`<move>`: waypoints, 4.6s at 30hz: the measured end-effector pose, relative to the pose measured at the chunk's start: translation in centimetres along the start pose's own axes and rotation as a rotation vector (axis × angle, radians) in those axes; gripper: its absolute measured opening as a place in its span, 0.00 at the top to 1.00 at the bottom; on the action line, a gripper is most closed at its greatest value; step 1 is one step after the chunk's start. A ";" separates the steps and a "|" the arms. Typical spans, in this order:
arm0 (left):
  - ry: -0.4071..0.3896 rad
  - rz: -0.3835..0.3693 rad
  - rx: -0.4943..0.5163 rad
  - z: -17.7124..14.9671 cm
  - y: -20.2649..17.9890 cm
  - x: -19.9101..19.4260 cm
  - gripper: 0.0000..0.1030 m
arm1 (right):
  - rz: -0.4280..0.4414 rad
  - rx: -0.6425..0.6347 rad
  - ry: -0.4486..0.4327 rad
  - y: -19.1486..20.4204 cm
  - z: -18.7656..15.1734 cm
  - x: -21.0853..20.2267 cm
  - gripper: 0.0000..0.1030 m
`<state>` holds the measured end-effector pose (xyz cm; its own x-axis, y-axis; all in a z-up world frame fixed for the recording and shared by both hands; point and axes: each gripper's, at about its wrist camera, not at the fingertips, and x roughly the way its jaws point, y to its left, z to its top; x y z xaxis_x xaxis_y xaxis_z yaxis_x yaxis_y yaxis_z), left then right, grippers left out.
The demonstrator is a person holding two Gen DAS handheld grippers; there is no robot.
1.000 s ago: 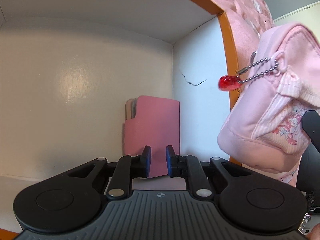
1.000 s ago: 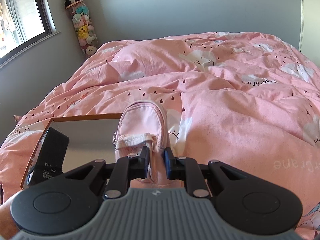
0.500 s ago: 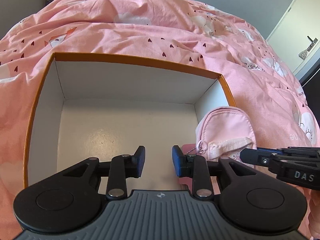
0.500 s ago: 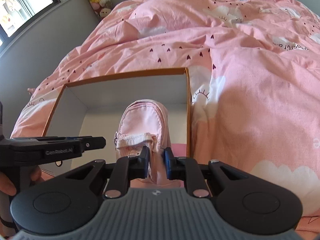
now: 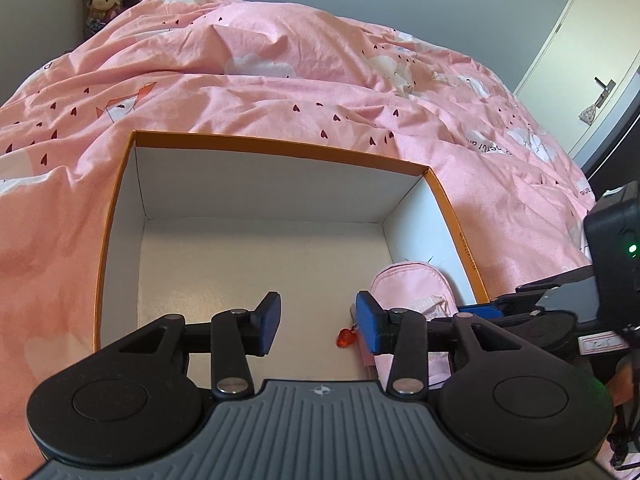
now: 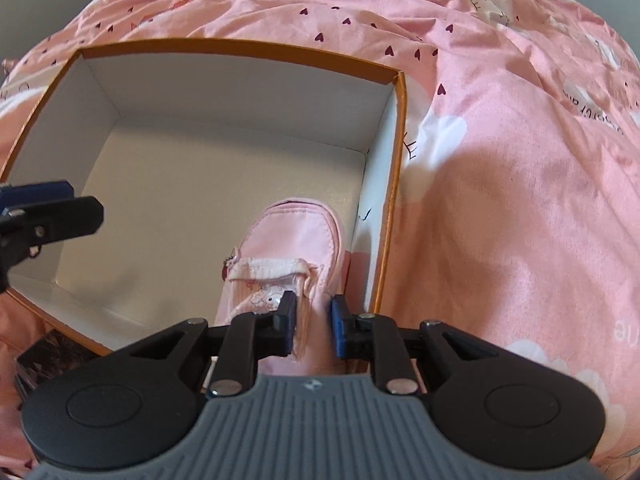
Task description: Organize objects
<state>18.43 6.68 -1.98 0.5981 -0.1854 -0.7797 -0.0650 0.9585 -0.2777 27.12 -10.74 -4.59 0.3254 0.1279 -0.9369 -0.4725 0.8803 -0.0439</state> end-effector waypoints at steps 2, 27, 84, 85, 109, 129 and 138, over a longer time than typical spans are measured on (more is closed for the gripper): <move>0.013 0.002 0.000 0.0 0.2 -0.3 0.52 | -0.039 -0.050 0.023 0.9 0.0 0.3 0.77; 0.078 0.147 0.107 -5.2 2.8 -7.4 0.33 | 0.048 -0.183 -0.303 7.2 -6.3 -9.7 0.46; 0.241 0.134 -0.023 -9.1 4.6 -2.2 0.75 | 0.388 -0.286 -0.080 14.3 -9.0 -2.5 0.80; 0.229 0.140 -0.016 -9.1 4.5 -2.7 0.75 | 0.396 -0.293 -0.081 14.4 -9.0 -2.8 0.80; 0.260 0.201 0.010 -10.8 7.3 -7.3 0.75 | 0.390 -0.542 0.039 21.7 -11.4 -2.2 0.49; 0.161 0.178 -0.035 -9.9 6.9 -9.2 0.75 | 0.437 -0.403 -0.075 18.6 -10.0 -4.9 0.64; 0.061 0.114 -0.039 -7.9 5.7 -12.5 0.75 | 0.522 -0.220 -0.164 14.1 -8.3 -8.8 0.64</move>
<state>4.23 12.78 1.76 0.5354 -0.0901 -0.8398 -0.1615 0.9650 -0.2065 10.78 -3.27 0.17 0.1186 0.6033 -0.7886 -0.7575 0.5685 0.3210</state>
